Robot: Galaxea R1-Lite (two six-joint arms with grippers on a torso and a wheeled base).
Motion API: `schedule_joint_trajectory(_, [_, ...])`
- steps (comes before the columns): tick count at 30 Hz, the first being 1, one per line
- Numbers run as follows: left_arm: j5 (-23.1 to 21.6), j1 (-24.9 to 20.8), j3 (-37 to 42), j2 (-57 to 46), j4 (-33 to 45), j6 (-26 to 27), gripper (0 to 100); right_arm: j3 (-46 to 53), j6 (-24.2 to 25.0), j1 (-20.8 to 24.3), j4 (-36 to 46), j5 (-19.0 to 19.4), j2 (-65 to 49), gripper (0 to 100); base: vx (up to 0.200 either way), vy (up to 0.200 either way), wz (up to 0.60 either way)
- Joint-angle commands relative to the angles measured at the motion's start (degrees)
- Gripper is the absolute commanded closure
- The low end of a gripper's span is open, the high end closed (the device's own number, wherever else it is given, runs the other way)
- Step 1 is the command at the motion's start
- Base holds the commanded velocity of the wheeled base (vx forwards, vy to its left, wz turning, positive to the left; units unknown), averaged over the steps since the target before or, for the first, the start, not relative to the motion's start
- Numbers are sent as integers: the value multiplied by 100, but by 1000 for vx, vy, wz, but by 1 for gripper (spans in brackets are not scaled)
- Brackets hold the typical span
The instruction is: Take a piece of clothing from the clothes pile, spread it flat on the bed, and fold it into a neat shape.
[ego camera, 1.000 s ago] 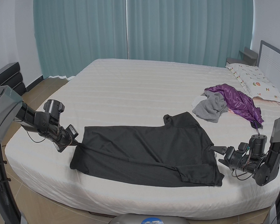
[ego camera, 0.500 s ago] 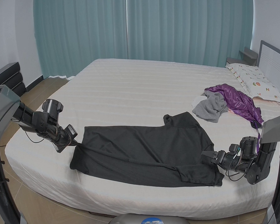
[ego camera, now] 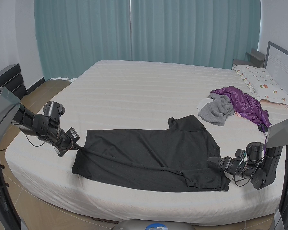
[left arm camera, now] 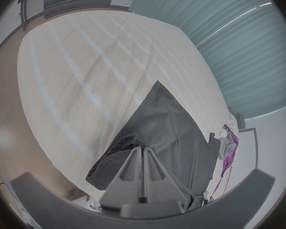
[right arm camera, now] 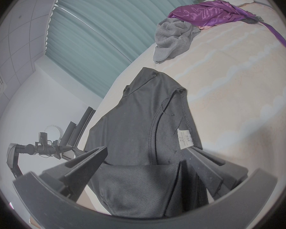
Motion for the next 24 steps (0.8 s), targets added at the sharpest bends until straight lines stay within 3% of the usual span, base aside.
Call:
schedule_joint_trajectory(1, [1,0,1,-8,6,-5,100,58,-72,-54,-12,3,58,0,0,0,0])
schedule_joint_trajectory(8, [1,0,1,-26,6,-14,100,313,-502,-116,-38,11,216,0,0,0,0])
schedule_joint_trajectory(9, [1,0,1,-26,6,-14,100,348,-608,-125,-47,11,225,100,0,0,0])
schedule_joint_trajectory(24, [10,0,273,-360,59,13,100,919,-625,-344,-680,134,-372,100,0,0,0])
